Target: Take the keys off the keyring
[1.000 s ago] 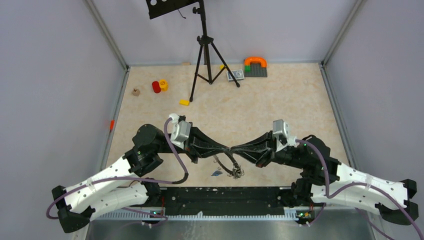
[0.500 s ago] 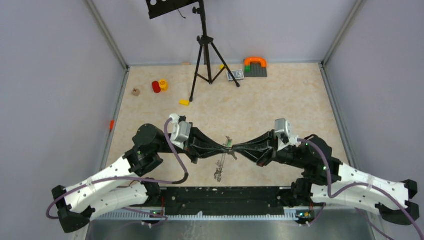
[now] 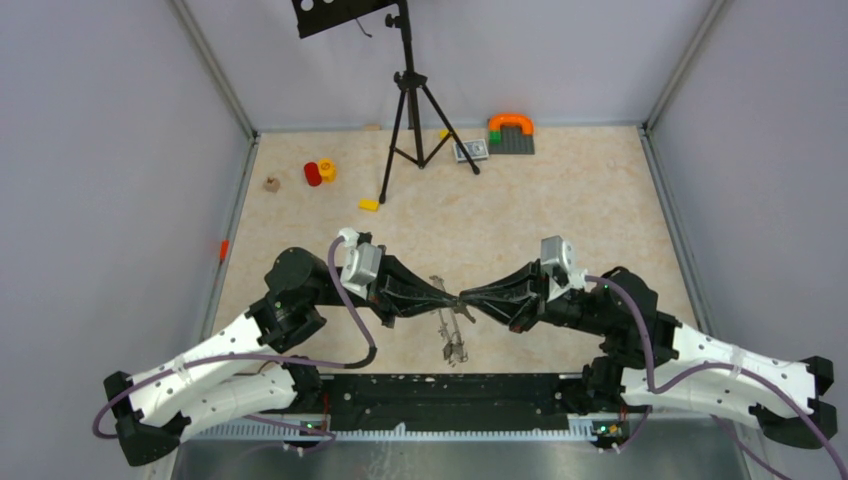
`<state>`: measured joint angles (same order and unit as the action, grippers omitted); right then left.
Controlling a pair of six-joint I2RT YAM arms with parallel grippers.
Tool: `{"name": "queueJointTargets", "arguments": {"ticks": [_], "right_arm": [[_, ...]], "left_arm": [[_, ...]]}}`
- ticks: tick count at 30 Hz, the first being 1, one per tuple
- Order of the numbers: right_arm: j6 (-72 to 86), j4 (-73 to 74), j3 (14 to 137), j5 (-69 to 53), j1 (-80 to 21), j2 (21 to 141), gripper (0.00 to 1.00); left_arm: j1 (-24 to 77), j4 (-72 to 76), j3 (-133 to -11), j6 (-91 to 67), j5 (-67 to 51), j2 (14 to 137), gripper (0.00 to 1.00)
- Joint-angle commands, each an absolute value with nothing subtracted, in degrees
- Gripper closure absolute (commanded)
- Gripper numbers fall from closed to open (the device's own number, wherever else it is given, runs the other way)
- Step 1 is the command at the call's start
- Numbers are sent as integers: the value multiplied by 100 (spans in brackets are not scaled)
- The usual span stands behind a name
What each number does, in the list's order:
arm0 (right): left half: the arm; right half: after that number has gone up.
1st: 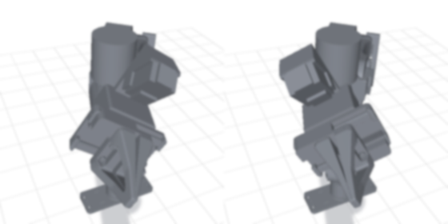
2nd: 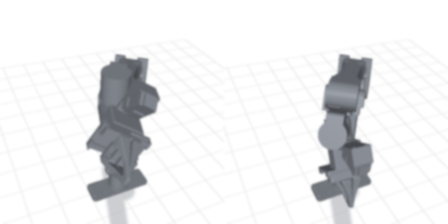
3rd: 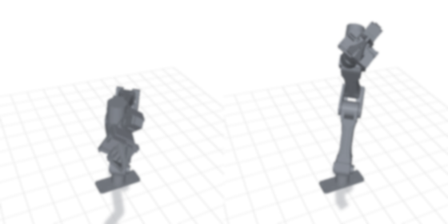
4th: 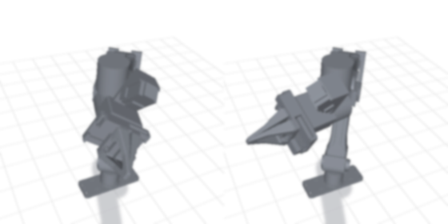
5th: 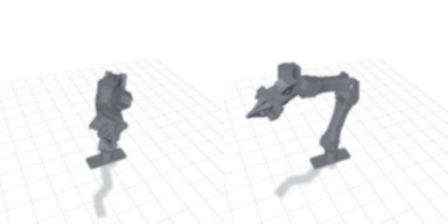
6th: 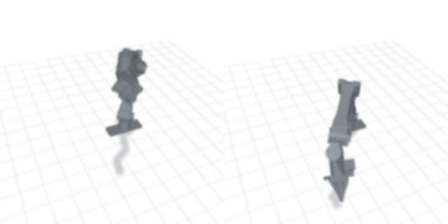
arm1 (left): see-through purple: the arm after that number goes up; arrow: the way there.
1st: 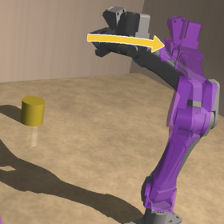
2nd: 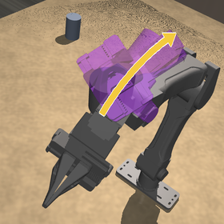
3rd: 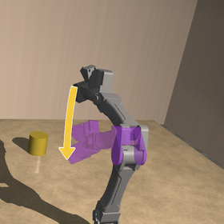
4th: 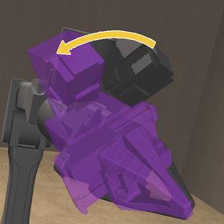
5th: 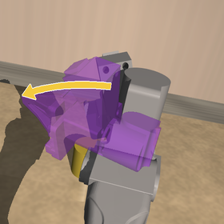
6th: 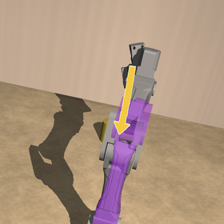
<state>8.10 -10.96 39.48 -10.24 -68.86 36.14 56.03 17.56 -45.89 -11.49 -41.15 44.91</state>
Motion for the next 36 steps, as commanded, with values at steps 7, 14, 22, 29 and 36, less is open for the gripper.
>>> {"name": "queueJointTargets", "arguments": {"ticks": [7, 14, 22, 29, 36], "right_arm": [[769, -1082, 4355, -1226, -6928, 3821, 100], [665, -1160, 4327, -1249, -6926, 3575, 76], [675, -1319, 4307, -1340, -6929, 3488, 70], [762, -1415, 4307, -1615, -6930, 3700, 70], [792, -1343, 4294, -1702, -6926, 3788, 72]], "left_arm": [[5611, 2077, -4754, -1174, -4242, 4535, 100], [5610, 2050, -4760, -1160, -4230, 4518, 100], [5614, 2065, -4765, -1162, -4245, 4539, 100], [5609, 2055, -4764, -1151, -4238, 4541, 100], [5616, 2056, -4778, -1147, -4241, 4534, 100]]}}
